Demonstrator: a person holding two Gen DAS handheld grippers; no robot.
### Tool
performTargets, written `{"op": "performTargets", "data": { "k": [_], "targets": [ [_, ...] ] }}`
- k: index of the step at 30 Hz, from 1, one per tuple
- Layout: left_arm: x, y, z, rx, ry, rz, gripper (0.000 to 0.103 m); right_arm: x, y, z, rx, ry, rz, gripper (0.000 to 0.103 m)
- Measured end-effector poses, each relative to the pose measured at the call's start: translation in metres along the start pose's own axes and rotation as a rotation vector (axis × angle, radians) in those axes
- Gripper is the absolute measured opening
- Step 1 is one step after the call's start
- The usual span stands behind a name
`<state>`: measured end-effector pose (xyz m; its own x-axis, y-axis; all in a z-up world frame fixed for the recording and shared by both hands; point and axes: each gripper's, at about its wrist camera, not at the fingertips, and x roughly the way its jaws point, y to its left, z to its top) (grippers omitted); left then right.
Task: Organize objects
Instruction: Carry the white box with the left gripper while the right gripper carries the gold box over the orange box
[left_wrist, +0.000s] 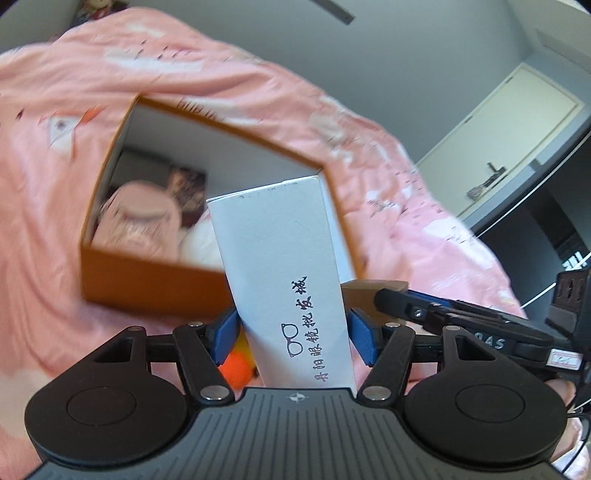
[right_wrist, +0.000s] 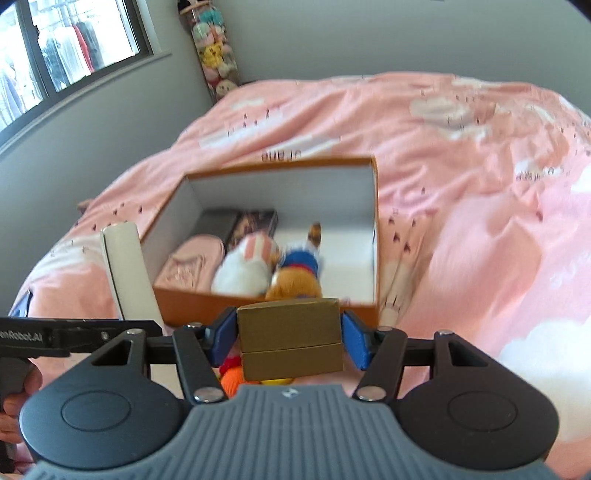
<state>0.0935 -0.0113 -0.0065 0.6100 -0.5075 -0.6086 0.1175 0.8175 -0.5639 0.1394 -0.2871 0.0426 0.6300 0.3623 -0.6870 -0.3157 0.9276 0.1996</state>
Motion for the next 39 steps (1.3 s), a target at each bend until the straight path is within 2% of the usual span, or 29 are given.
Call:
{"op": "performTargets", "data": {
  "k": [5, 11, 16, 24, 28, 30, 39],
  "targets": [
    [0.005, -0.018, 0.028, 0.042, -0.046, -0.032, 0.073, -0.012, -0.003, 0.022, -0.013, -0.058, -0.01, 0.062],
    [0.024, -0.028, 0.063, 0.088, -0.076, -0.022, 0.073, -0.014, -0.012, 0.046, -0.011, -0.123, -0.049, 0.062],
    [0.055, -0.027, 0.083, 0.104, -0.024, 0.009, 0.073, -0.006, -0.024, 0.065, 0.019, -0.16, -0.072, 0.062],
    [0.104, -0.018, 0.1, 0.064, 0.05, 0.021, 0.073, 0.027, -0.048, 0.07, 0.055, -0.137, -0.147, 0.062],
    [0.135, -0.015, 0.102, 0.039, 0.157, -0.023, 0.073, 0.036, -0.06, 0.068, 0.075, -0.126, -0.145, 0.062],
    [0.149, -0.018, 0.1, 0.051, 0.2, -0.019, 0.073, 0.039, -0.066, 0.068, 0.084, -0.125, -0.152, 0.062],
    [0.196, -0.011, 0.092, 0.023, 0.323, -0.011, 0.073, 0.046, -0.088, 0.068, 0.13, -0.131, -0.159, 0.062]
  ]
}}
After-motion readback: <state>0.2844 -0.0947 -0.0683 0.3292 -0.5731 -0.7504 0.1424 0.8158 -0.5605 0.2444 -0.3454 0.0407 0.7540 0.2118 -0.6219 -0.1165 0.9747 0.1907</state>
